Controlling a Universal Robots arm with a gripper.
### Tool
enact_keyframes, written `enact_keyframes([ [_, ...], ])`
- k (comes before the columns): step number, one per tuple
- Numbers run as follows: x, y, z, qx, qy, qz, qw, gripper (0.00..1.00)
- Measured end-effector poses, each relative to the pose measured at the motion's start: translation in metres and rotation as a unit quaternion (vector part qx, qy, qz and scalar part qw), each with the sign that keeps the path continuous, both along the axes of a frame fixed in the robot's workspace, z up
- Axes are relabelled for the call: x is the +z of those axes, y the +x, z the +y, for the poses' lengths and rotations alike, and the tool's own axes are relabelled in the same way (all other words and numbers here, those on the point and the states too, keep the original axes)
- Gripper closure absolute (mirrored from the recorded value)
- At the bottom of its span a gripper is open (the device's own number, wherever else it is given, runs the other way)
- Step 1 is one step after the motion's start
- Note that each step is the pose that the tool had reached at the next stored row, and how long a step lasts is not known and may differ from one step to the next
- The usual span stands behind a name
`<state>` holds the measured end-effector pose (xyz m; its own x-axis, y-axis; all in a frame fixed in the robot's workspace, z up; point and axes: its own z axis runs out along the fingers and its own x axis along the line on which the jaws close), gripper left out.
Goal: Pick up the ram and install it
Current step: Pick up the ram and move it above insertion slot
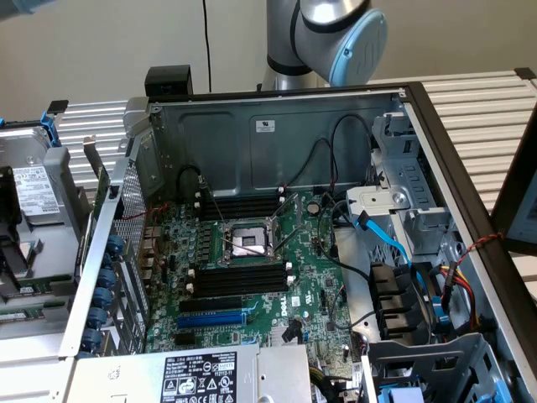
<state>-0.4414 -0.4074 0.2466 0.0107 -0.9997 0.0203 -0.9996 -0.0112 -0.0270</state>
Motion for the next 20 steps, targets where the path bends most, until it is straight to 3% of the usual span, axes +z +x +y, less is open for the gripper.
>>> enact_keyframes([
  [14, -0.0255, 0.002, -0.0020, -0.002, 0.0000, -0.0022, 1.0000, 0.64],
  [20, -0.0356, 0.002, -0.0022, -0.004, 0.0014, -0.0033, 1.0000, 0.64],
])
